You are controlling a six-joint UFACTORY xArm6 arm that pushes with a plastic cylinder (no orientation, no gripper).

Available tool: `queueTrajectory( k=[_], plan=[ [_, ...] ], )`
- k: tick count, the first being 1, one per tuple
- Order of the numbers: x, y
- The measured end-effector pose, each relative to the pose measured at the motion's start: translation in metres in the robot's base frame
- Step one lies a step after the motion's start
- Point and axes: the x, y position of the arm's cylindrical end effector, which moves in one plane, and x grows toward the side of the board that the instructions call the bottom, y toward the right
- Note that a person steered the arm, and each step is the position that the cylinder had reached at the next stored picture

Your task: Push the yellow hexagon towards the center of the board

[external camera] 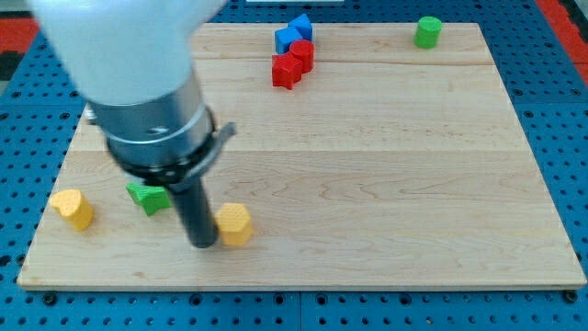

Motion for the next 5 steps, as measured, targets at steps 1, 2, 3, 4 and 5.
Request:
queueTrajectory(
  k=[1,2,3,4,5],
  plan=[
    [-0.003,0.034],
    [-0.031,0.058],
    [-0.041,0.114],
    [-0.047,0.162],
    [-0.074,0.157]
  ],
)
